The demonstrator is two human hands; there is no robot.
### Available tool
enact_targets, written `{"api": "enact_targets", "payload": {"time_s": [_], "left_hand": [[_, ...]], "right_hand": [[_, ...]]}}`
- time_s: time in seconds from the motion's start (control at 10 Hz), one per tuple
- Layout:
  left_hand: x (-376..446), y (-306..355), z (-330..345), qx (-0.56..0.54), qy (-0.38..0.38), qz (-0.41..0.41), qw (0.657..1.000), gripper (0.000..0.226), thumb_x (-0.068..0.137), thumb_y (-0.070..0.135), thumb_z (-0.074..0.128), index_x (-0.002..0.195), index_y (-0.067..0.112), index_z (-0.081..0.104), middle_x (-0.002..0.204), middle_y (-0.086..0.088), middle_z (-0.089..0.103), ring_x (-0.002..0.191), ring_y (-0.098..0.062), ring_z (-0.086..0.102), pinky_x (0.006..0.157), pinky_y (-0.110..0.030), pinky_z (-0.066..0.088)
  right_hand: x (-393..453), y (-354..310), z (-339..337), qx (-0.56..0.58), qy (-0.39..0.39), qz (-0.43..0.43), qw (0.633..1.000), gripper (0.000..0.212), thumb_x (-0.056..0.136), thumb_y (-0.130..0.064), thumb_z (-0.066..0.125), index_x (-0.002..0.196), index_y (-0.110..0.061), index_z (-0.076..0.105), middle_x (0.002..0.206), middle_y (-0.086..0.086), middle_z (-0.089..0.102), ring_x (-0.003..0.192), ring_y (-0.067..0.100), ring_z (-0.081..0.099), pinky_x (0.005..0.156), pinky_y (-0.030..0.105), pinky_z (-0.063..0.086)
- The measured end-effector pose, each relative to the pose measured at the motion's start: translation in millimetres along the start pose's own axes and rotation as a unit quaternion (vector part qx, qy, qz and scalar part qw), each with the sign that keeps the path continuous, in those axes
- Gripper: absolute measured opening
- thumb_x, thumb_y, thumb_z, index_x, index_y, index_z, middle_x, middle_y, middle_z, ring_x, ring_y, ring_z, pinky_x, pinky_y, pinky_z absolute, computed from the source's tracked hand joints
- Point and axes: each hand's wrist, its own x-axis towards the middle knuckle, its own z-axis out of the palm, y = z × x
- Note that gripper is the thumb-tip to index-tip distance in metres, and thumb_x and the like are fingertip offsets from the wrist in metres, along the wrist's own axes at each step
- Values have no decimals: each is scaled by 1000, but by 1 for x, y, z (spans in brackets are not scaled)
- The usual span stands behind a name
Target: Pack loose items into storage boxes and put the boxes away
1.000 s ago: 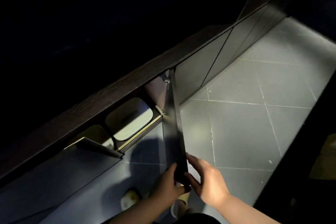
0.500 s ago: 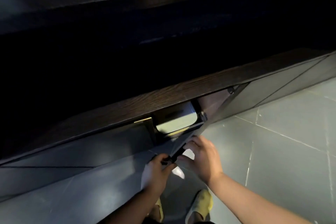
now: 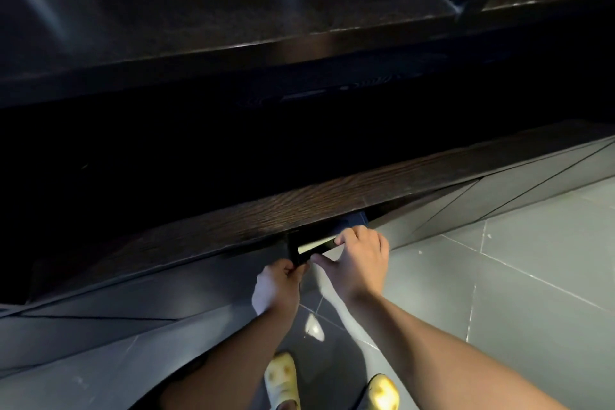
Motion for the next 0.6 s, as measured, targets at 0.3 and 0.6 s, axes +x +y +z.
{"api": "enact_targets", "payload": {"time_s": [0.3,0.6], "left_hand": [[16,10,-10,44,-8,25,999,35,87,52,56,77,20,66,78,-6,69,74,-26,64,55,-27,41],[-27,19,-11,146,-92,184,968,23,94,40,48,113,31,58,109,7,67,100,-15,64,83,-28,50]], "right_hand": [[-13,-9,7,40,16,-29,999,30,63,-29,82,84,-17,65,97,0,65,95,26,62,80,30,44],[-28,4,-12,36,-109,7,993,44,89,-20,58,133,-24,53,151,-5,39,140,17,34,112,31,26]]}}
